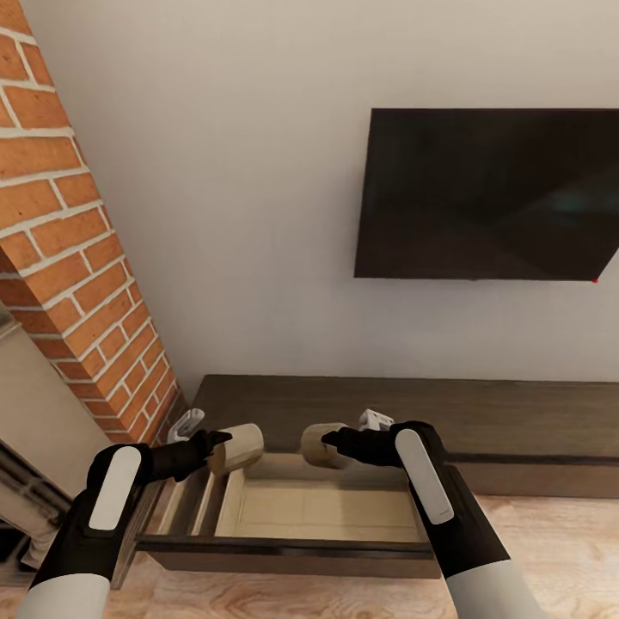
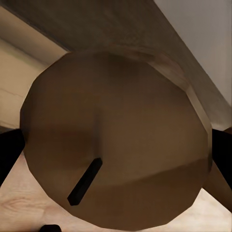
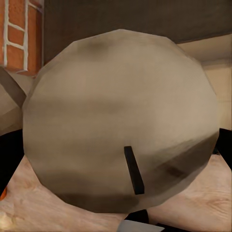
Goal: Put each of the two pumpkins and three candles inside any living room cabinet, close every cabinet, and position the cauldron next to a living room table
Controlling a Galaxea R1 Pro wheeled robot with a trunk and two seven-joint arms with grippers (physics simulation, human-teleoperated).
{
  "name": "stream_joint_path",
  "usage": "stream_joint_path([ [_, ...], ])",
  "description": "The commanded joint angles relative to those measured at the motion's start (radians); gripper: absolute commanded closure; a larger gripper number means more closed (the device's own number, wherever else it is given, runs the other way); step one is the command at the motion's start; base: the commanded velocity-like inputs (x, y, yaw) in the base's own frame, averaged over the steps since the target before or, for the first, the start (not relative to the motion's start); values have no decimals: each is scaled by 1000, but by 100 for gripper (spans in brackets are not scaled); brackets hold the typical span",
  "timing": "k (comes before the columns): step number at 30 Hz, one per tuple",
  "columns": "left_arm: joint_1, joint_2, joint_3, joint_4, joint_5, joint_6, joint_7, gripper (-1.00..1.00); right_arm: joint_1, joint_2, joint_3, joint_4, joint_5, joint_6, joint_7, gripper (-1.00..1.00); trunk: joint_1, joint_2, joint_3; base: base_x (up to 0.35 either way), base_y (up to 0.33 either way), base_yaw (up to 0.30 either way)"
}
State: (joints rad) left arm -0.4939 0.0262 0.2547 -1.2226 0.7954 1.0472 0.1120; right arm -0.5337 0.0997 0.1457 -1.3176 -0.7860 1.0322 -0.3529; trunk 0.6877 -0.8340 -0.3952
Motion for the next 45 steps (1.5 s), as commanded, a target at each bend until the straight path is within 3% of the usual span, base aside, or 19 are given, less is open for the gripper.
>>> stream_joint_path([
  [1, 0, 0, 0, 0, 2, 0, 0, 100, 0, 0, 0, 0, -5, -1, 0, 100, 0, 0, 0, 211, 1, 1],
  [9, -1, -7, -3, 2, -6, -1, 7, 100, 0, 1, 7, 23, 2, -1, -8, 100, 0, 0, 0, 107, 0, 0],
  [11, -2, -9, -29, 21, -11, -4, 27, 100, -3, 3, 10, 55, 6, -1, -18, 100, 0, 0, 0, 10, 0, 0],
  [15, -4, -11, -115, 53, -14, -20, 141, 100, -11, 13, 12, 108, 11, -1, -73, 100, 0, 0, 0, 3, 0, 0],
  [17, -4, -14, -136, 58, -14, -26, 222, 100, -13, 25, 12, 118, 11, -2, -112, 100, 0, 0, 0, 0, 0, 0],
  [21, -7, -53, -150, 86, -16, -39, 348, 100, -14, 40, 11, 153, 12, -4, -166, 100, 0, 0, 0, 0, 0, 0],
  [26, -8, -85, -153, 113, -17, -75, 431, 100, -14, 42, 14, 163, 14, -43, -182, 100, 0, 0, 0, 0, 0, 0],
  [32, -9, -121, -188, 166, -19, -142, 455, 100, -14, 43, 83, 184, 14, -66, -207, 100, 0, 0, 0, 0, 0, 0],
  [35, -9, -126, -207, 172, -19, -148, 455, 100, -14, 46, 91, 189, 15, -65, -209, 100, 0, 0, 0, 0, 0, 0],
  [45, -9, -123, -213, 173, -19, -147, 442, 100, -16, 46, 94, 191, 12, -55, -210, 100, 0, 0, 0, 163, 0, 0],
])
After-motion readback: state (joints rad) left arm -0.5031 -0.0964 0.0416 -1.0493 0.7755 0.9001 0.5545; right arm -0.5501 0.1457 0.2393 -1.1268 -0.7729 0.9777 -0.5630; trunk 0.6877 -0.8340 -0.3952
